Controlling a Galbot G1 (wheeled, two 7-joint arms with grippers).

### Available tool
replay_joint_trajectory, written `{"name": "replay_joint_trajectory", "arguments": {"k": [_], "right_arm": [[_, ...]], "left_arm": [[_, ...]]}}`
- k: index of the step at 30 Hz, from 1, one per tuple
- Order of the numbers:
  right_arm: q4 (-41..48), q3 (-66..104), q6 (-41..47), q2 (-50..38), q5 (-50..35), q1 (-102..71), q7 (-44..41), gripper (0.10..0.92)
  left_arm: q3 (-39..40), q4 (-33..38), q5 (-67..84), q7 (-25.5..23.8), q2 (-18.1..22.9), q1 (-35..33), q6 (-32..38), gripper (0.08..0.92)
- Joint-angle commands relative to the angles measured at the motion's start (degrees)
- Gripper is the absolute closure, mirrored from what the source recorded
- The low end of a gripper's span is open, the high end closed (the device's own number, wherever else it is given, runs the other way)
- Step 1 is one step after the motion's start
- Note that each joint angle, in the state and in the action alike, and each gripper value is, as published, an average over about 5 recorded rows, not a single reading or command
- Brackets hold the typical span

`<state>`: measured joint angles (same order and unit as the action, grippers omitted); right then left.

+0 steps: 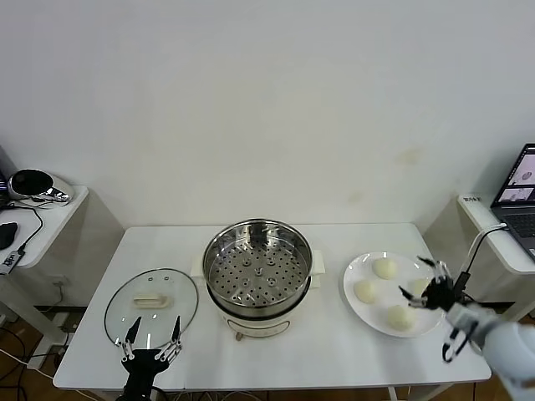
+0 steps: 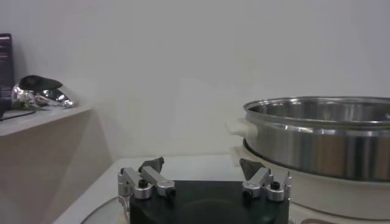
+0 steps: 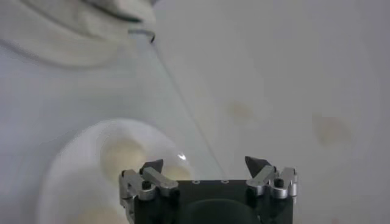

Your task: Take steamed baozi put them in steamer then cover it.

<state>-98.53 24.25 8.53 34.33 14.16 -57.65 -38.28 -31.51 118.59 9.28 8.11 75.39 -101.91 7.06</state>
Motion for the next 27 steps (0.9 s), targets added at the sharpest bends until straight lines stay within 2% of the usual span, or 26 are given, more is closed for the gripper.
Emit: {"name": "replay_joint_trajectory", "arguments": {"k": [1,11,27], "right_arm": [[12.02,-28.17,3.0,-10.63,-0.24,33.33,-16.43,0.203],[24.3,-46.76,-0.04,-4.32,1.2,46.47,-28.01,0.203],[45.58,-53.47,-5.99,15.41,10.3,54.43,-31.03,0.203]], "left_arm": [[-0.22,0.53,-0.38,-0.37,-0.17,-0.25,0.22,0.177],[-1.22,0.8,-0.68,-0.43,-0.48,-0.46,0.26,0.177],[-2.4,0.37,-2.01,-0.57,0.13,-0.67,1.02,0.177]]}}
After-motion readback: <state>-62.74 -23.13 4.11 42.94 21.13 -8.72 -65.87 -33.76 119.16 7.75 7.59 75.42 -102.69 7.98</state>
